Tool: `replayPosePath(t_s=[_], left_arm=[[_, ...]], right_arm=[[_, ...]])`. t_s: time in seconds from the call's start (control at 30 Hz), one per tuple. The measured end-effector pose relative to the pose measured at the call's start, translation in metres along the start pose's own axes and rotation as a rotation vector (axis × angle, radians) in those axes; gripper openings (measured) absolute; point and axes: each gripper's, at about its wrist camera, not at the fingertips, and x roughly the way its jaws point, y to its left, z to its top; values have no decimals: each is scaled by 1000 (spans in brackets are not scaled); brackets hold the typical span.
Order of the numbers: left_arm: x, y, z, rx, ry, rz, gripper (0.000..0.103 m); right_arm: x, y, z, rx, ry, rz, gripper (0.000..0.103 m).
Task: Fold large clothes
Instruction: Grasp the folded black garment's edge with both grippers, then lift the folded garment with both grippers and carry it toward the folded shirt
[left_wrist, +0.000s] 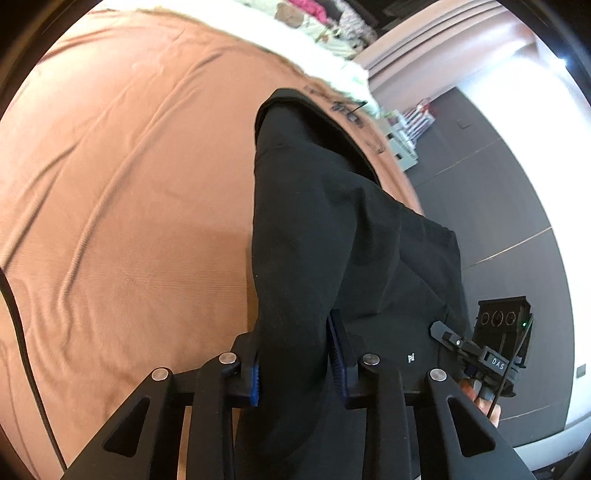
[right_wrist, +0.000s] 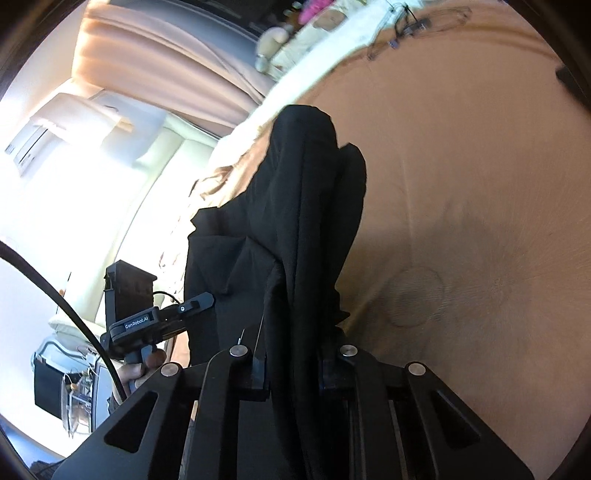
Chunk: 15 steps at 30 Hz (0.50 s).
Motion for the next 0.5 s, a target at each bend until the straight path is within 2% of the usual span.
replayPosePath(t_s=[0.33,0.5], left_arm=[[-80,-58,-27,63,-111,-93,28],[-114,-95,-43,115,-148,-132,28]], right_arm=[[-67,84,-34,-121,-126,6,13],[-121,122,-56,-180,-196,-13,13]])
